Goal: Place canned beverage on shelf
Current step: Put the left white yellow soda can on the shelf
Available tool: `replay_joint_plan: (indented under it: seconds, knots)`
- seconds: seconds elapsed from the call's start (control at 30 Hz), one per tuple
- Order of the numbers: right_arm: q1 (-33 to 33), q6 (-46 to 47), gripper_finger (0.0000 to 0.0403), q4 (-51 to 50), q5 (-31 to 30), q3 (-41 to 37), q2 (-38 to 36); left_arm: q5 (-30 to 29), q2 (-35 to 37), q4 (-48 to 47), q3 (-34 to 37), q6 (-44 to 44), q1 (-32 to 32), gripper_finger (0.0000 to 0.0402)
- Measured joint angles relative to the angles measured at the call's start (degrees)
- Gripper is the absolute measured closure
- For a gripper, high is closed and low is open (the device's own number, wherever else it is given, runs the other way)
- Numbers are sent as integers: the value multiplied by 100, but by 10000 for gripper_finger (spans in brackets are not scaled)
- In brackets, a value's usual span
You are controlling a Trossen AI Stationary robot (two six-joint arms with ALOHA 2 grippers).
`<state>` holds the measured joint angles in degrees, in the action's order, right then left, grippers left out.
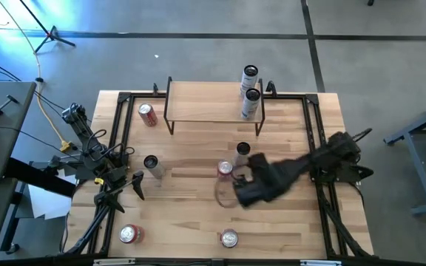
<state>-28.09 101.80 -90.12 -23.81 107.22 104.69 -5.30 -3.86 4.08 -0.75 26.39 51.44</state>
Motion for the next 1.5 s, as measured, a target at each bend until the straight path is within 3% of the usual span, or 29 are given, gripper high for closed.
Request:
replay_joint_plan:
  seconds: [0.1,0.33,0.4,0.6,0.8,1.0,1.27,1.5]
  knots:
    - [-516,605,64,14,-605,-298,-290,0,0,0,0,0,0,41]
    - [-1544,1947,64,4,-758,-1652,-802,0,0,-2,0,0,0,41]
    - [-1868,2319,64,8,-1227,-2101,-915,0,0,-5,1,0,0,41]
    - [-2733,2548,64,21,-3511,-3512,-1324,0,0,-5,0,0,2,41]
    - [-3380,2533,64,8,-4304,-4485,-1728,0,0,-5,1,0,1,41]
    - [-4054,3134,64,286,-5611,-5669,-2272,0,0,-2,0,0,1,41]
    - [-4534,2906,64,2341,-6378,-7236,-2609,0,0,-2,2,0,0,41]
    - [-4595,2778,64,3843,-6087,-8037,-2606,0,0,-2,1,0,0,41]
